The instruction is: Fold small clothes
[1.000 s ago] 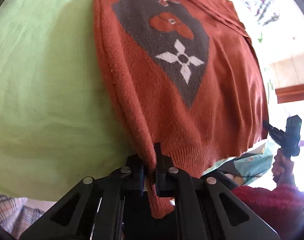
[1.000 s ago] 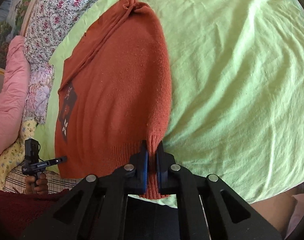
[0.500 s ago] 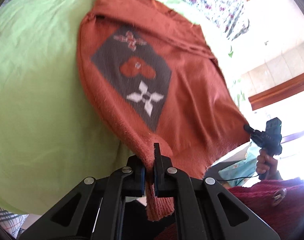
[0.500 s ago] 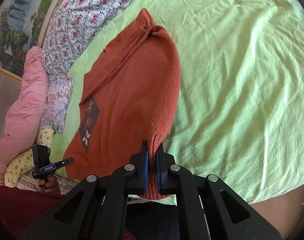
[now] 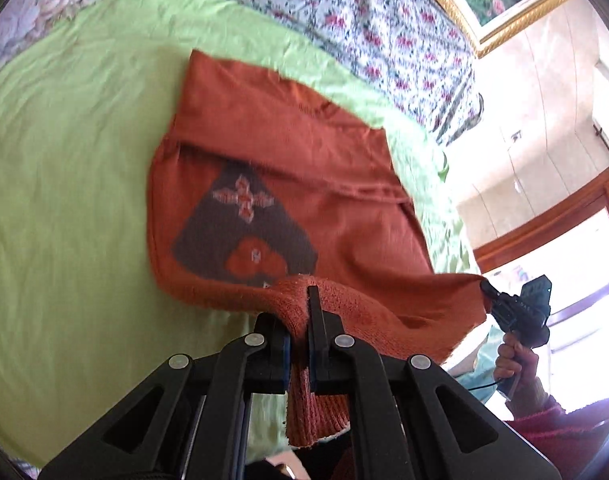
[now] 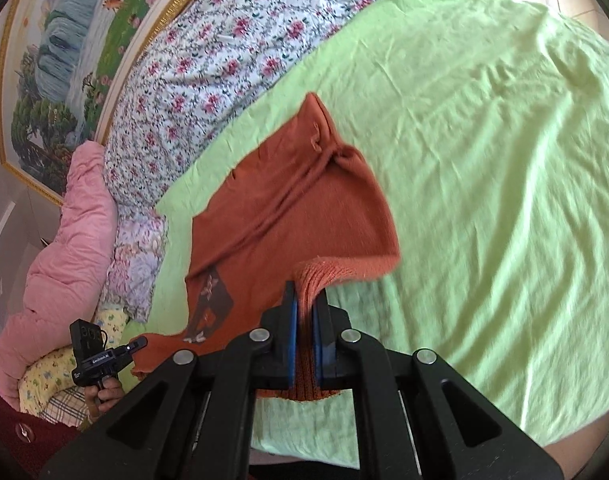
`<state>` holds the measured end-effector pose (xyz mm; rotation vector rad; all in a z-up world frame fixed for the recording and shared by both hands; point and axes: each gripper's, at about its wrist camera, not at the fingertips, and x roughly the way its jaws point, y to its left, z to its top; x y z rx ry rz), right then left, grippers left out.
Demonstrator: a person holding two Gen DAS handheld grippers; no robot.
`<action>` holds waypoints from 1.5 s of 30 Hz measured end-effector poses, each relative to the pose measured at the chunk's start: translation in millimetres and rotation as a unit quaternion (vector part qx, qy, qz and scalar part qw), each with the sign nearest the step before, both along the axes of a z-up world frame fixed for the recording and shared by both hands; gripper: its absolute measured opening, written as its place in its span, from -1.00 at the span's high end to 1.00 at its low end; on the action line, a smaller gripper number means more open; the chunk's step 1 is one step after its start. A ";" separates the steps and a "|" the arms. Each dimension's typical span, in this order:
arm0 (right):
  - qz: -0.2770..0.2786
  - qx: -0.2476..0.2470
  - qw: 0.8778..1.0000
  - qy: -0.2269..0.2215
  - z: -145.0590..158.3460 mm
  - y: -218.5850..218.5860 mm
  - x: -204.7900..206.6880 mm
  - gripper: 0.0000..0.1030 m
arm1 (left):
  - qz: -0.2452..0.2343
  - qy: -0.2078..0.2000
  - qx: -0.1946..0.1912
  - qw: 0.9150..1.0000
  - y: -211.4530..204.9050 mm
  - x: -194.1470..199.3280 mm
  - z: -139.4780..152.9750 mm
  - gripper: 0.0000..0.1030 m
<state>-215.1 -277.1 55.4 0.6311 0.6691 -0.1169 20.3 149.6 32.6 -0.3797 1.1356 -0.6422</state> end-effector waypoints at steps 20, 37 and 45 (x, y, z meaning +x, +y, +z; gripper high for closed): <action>0.046 -0.055 0.997 -0.010 42.1 -54.5 219.1 0.86 | 0.113 -0.035 -0.001 0.993 -12.4 176.6 0.3 0.94; 0.034 -0.058 0.994 0.085 -12.6 -113.0 354.9 0.80 | 0.148 0.035 0.037 0.988 -42.1 314.3 -84.6 0.91; 0.001 -0.029 0.996 0.080 -6.0 -130.2 342.6 0.36 | 0.131 0.038 0.035 0.990 -43.4 295.2 -69.7 0.36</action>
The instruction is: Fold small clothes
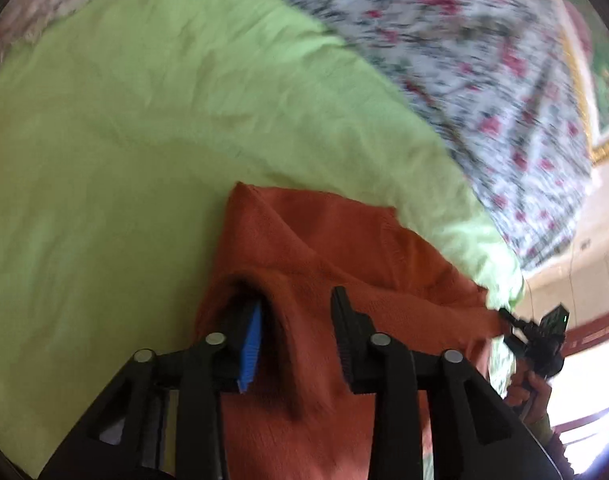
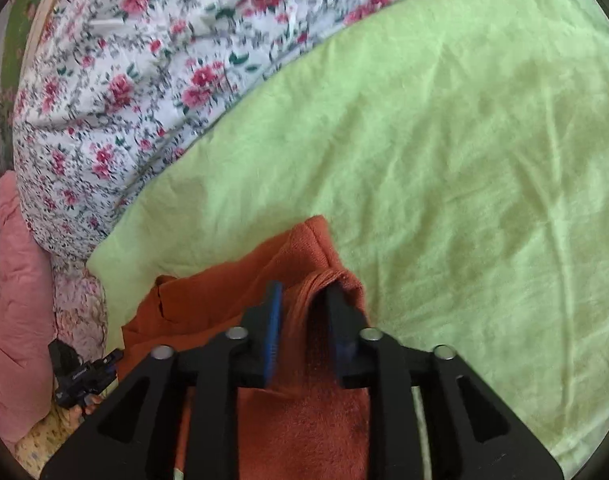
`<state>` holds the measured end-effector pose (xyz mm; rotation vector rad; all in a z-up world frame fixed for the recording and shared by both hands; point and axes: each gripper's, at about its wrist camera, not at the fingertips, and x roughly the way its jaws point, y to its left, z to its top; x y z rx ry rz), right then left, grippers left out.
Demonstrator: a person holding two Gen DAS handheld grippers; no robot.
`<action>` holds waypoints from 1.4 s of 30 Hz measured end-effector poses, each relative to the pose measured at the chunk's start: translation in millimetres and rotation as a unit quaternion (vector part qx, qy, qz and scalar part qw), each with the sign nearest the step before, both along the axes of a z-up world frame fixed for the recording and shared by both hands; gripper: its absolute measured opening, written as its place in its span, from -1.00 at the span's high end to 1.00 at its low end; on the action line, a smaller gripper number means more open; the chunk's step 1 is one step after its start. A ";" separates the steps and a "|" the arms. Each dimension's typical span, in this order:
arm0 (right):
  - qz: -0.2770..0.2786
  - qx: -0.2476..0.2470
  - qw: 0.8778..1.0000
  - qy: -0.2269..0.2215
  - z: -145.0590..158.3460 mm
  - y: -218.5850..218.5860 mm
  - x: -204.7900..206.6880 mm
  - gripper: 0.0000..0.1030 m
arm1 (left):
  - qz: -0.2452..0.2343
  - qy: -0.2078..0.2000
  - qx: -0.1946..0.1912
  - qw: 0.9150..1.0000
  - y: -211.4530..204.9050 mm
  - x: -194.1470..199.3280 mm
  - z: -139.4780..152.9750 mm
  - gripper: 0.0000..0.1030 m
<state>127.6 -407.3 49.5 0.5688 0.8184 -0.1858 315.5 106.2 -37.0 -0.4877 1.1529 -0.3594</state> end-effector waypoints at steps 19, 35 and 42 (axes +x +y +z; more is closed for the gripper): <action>0.231 -0.107 0.962 0.097 -40.2 93.0 25.0 0.42 | -0.161 0.012 0.071 0.984 -114.4 1.2 -31.2 0.45; 0.067 -0.066 0.996 -0.009 24.4 25.6 -0.8 0.37 | 0.039 0.006 0.064 0.997 -4.4 -2.9 -14.4 0.40; 0.079 -0.045 0.996 0.011 1.2 73.3 -39.1 0.37 | 0.034 0.033 0.043 0.998 4.6 -81.3 -19.4 0.33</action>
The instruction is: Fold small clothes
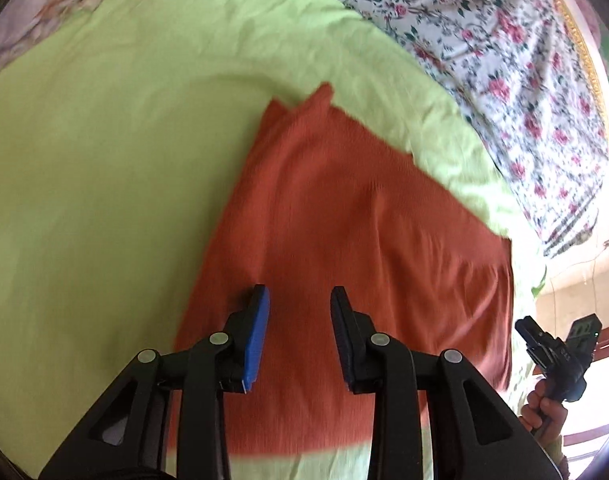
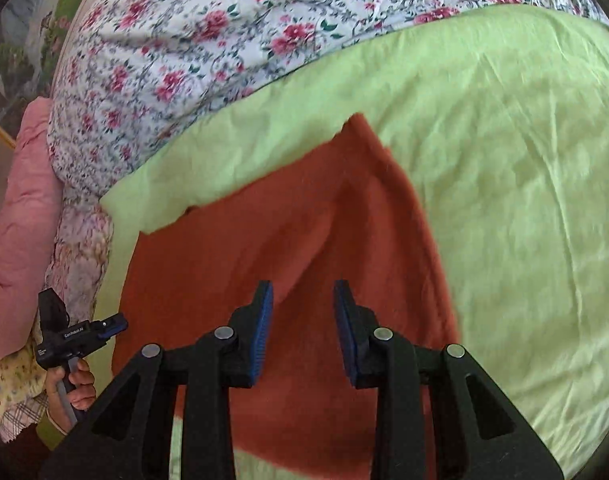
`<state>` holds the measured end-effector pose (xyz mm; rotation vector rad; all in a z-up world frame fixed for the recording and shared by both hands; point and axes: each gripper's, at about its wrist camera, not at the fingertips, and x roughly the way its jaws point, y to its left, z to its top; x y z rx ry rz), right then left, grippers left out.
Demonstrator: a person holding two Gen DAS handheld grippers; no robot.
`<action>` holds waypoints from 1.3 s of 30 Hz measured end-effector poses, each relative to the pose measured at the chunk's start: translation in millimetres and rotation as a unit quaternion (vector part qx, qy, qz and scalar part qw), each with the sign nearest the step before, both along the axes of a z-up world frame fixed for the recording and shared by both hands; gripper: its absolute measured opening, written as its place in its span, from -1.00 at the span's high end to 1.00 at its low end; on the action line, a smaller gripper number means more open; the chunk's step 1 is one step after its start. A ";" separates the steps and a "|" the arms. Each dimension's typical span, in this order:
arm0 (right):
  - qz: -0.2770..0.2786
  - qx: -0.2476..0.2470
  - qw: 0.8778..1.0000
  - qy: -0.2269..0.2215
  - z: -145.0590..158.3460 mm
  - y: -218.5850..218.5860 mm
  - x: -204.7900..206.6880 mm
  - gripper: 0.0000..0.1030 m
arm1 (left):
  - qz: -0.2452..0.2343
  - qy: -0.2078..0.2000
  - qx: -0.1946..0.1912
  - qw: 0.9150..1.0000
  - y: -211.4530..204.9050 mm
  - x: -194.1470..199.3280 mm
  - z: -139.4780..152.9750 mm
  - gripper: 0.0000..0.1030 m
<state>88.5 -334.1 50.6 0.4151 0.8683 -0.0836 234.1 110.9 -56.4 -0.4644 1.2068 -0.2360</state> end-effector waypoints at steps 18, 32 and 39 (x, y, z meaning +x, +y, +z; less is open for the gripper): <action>-0.020 0.048 0.999 0.001 -23.7 83.7 -99.9 0.02 | -0.038 0.050 -0.060 0.996 -9.7 -98.8 -12.4 -0.07; 0.012 0.049 0.998 0.027 -30.5 108.0 -116.9 -0.02 | 0.076 0.061 -0.107 0.989 3.0 -104.1 -24.2 -0.31; 0.039 0.051 0.997 0.046 -35.9 104.3 -104.4 -0.03 | 0.140 0.063 -0.106 0.982 13.1 -95.4 -37.2 -0.34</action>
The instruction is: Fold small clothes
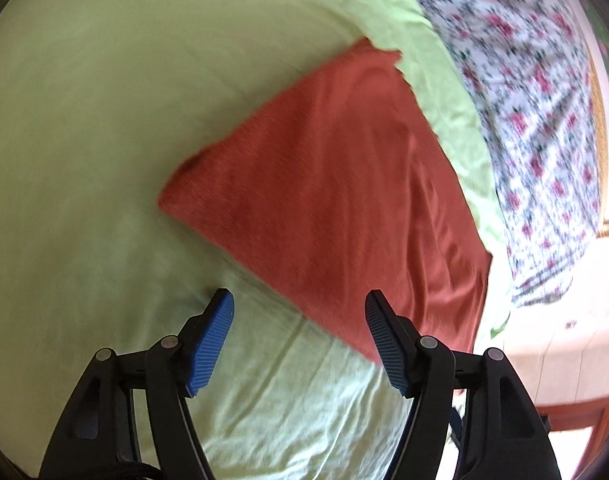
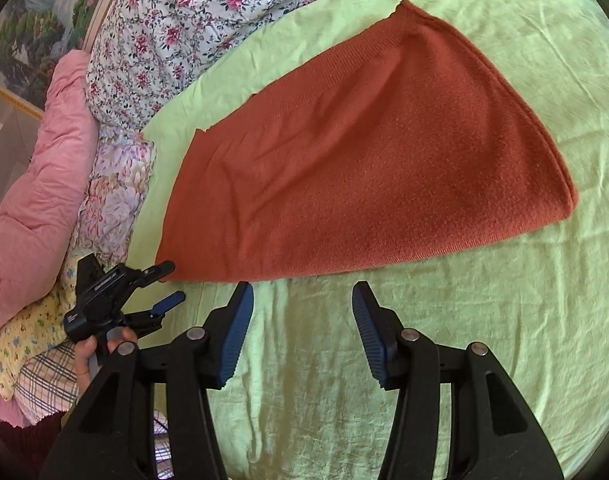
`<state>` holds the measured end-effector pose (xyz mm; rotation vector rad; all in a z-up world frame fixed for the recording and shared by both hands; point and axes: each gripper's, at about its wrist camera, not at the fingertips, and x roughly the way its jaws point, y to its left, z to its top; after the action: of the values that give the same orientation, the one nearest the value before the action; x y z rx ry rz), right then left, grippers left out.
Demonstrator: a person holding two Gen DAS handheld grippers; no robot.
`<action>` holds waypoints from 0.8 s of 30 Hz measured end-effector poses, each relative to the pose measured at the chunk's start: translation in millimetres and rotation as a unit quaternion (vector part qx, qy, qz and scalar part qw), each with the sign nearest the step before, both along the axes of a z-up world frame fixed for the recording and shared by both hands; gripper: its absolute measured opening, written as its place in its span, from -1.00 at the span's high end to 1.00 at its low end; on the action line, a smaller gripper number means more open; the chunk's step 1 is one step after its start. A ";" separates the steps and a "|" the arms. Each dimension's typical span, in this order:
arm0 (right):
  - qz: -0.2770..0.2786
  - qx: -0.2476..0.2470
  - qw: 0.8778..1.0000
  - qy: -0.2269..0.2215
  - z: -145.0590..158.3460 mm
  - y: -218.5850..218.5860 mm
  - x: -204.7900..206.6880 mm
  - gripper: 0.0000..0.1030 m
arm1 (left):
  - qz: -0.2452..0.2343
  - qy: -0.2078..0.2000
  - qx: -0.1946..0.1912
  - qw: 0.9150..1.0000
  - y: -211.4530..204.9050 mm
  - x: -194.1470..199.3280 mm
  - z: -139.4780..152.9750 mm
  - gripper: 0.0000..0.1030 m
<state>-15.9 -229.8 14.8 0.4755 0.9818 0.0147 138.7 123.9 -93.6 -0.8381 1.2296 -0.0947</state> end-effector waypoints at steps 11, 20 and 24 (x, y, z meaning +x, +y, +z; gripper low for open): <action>0.029 -0.002 0.999 0.019 2.4 -15.7 17.4 -0.03 | 0.080 -0.037 0.023 0.996 12.1 31.6 -9.3 -0.33; 0.016 0.015 1.000 0.005 12.7 -53.4 38.0 -0.03 | 0.027 -0.097 0.124 0.987 -23.0 47.5 30.2 0.73; -0.004 0.032 0.999 -0.013 23.2 -79.6 47.9 -0.03 | -0.026 -0.149 0.122 0.981 -60.5 50.0 71.2 0.83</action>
<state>32.0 -309.4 37.9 0.5378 0.9564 0.0448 188.7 63.4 -22.4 -0.5556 0.9569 -0.1045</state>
